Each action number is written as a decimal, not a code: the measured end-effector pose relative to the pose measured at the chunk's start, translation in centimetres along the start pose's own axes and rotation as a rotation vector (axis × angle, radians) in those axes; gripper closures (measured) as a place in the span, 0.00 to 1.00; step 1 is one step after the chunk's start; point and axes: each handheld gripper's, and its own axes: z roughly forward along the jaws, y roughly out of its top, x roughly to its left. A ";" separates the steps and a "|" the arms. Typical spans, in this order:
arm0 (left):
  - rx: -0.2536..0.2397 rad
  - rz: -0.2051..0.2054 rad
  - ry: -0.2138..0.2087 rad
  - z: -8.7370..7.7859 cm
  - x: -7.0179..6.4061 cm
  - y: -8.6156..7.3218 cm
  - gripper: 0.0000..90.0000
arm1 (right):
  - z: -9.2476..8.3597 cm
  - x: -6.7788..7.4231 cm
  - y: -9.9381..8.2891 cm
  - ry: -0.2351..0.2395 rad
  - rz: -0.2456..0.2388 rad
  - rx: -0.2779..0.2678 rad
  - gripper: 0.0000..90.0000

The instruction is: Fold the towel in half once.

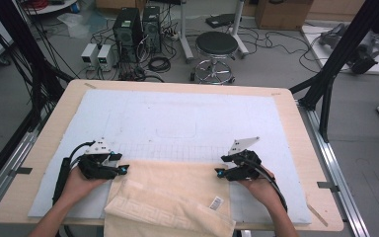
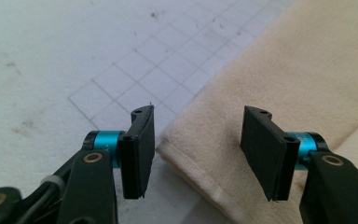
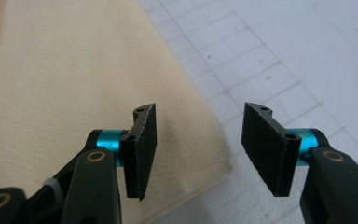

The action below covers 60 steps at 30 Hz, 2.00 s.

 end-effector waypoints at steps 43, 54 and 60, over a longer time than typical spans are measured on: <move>-0.126 -0.139 0.142 2.2 8.3 11.3 0.65 | -0.8 -12.4 9.4 -0.122 0.154 -0.026 0.65; -0.047 -0.086 0.028 4.1 6.0 8.8 0.56 | -1.1 -8.0 5.9 -0.008 0.128 -0.088 0.53; 0.017 -0.058 0.017 6.1 5.2 8.7 0.52 | -0.8 -5.8 4.2 0.028 0.100 -0.081 0.48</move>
